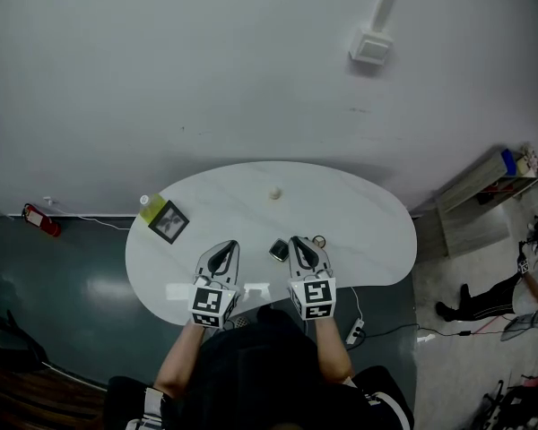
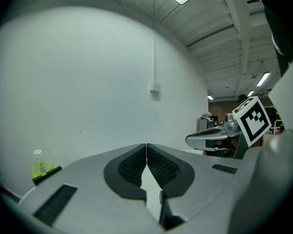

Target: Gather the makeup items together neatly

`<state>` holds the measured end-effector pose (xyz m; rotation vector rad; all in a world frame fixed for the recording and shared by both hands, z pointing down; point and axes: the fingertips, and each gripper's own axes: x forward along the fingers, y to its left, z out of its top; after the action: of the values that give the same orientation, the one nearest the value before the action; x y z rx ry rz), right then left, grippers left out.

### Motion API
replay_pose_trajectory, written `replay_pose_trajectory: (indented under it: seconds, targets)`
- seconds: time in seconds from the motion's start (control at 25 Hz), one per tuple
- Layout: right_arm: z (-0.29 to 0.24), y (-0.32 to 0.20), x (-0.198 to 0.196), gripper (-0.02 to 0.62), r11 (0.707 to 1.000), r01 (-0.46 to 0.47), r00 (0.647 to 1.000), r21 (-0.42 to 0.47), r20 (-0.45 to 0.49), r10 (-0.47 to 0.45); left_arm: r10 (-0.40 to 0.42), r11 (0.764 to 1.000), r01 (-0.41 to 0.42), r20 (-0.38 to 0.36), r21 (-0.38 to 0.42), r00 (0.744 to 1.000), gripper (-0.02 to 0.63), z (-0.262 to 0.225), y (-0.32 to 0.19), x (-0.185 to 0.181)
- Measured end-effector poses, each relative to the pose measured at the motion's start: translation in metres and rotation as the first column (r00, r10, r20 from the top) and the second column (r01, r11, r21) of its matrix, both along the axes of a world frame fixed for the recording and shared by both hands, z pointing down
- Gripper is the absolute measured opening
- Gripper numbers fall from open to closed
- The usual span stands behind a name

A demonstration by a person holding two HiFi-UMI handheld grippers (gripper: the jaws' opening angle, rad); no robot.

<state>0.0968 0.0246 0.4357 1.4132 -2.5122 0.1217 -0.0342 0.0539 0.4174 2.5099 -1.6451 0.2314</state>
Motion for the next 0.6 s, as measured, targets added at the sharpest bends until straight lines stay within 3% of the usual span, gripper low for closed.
replay_pose_trajectory:
  seconds: [0.6]
  targets:
    - [0.015,-0.058,-0.020,0.038,0.998,0.020,1.000,-0.055,-0.009,-0.021,-0.032,0.999,0.033,0.012,-0.043,0.999,0.020,0.019,-0.052,-0.018]
